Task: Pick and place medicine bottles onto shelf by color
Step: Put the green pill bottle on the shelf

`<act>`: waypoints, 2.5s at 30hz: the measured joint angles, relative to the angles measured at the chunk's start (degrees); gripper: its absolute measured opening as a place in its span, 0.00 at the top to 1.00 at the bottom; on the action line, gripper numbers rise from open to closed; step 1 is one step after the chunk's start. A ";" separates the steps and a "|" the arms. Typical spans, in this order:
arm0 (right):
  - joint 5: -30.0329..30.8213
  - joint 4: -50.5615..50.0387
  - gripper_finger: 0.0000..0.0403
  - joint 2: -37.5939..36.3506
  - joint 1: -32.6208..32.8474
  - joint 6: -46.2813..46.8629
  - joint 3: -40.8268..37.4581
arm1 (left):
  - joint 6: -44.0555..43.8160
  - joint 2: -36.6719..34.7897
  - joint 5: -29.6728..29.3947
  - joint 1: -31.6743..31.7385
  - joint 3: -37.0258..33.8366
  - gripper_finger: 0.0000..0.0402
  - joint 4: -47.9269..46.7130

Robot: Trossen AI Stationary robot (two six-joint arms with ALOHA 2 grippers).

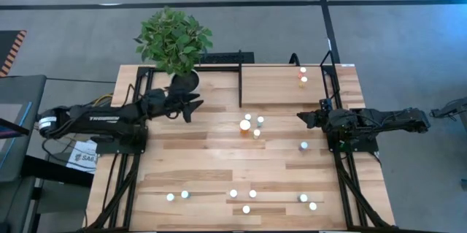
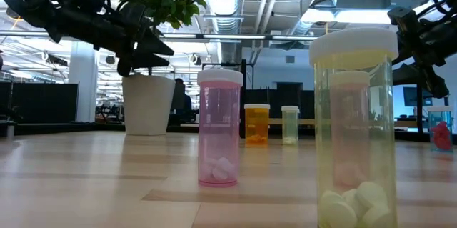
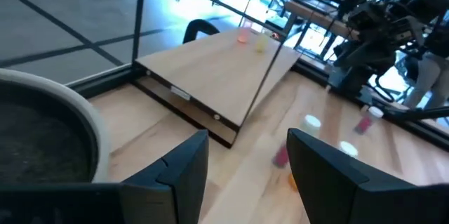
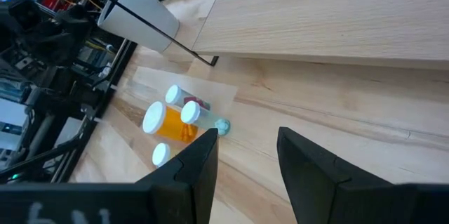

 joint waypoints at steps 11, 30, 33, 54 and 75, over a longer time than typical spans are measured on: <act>0.02 -0.02 0.58 0.00 0.00 0.00 0.00 | 0.60 -11.53 -0.15 2.21 -0.04 0.55 -9.35; 0.00 0.00 0.58 0.00 0.00 0.02 0.00 | 2.41 -36.15 -22.94 -9.85 0.00 0.55 -34.23; 0.01 -0.02 0.58 -0.01 0.01 0.00 0.00 | 2.92 -38.83 -23.89 -10.73 -1.73 0.55 -33.61; 0.00 0.00 0.58 0.00 0.02 0.02 0.00 | 3.36 -54.39 -23.29 -11.24 -14.25 0.55 -25.13; 0.02 0.00 0.58 0.00 0.00 0.01 0.00 | 6.50 -54.24 -20.65 -11.24 -14.25 0.55 -25.39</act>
